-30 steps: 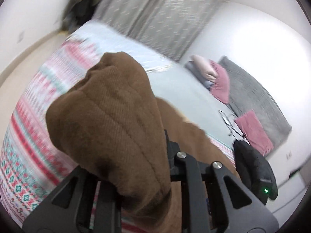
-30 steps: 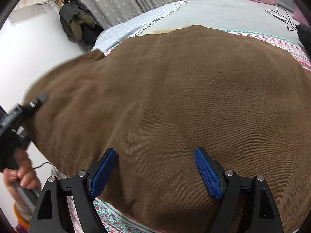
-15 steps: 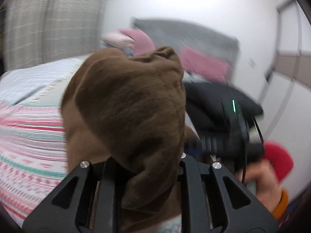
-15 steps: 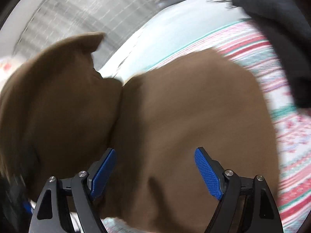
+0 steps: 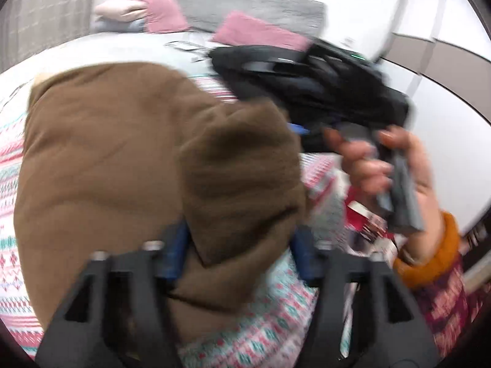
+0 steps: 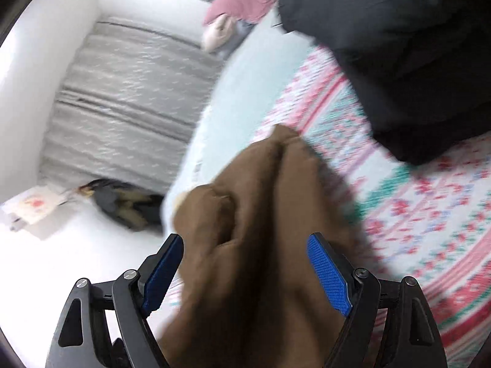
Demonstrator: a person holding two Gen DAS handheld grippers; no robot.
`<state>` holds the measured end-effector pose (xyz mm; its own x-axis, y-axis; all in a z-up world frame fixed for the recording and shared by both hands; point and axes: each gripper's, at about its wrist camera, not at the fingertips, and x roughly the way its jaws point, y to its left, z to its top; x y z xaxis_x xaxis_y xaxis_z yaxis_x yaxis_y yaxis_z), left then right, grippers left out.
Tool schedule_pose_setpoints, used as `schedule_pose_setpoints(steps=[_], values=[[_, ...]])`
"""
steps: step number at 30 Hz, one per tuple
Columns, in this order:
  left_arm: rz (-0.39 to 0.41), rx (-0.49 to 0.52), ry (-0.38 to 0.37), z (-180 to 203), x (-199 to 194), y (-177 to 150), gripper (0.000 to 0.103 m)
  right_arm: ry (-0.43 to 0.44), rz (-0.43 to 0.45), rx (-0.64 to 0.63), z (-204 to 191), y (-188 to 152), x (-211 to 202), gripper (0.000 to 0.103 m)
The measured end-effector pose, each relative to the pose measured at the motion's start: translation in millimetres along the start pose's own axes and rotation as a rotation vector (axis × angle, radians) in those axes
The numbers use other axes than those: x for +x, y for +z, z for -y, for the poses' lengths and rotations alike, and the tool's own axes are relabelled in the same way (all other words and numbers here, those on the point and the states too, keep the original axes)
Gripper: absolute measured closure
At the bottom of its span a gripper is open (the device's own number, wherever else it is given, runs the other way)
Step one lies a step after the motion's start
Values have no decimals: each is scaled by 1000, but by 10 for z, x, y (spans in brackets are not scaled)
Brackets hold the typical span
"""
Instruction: Fold large clothes
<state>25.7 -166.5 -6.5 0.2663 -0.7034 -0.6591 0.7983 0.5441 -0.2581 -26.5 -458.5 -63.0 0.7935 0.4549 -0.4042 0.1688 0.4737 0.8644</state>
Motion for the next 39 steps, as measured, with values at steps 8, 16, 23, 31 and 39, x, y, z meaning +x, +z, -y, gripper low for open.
schedule_pose_setpoints(steps=[8, 16, 23, 31, 39], values=[[36, 138, 39, 148, -574, -253, 22, -52, -189, -88, -250, -16, 604, 19], [94, -187, 178, -858, -824, -302, 22, -51, -197, -280, -647, -51, 856, 77], [145, -228, 165, -890, -618, -8, 22, 87, -18, -441, -1284, -26, 326, 83], [87, -43, 135, -330, 36, -13, 22, 31, 23, -145, -179, 469, 69, 74], [80, 70, 227, -231, 249, -5, 20, -359, 57, -274, -327, 409, -88, 46]])
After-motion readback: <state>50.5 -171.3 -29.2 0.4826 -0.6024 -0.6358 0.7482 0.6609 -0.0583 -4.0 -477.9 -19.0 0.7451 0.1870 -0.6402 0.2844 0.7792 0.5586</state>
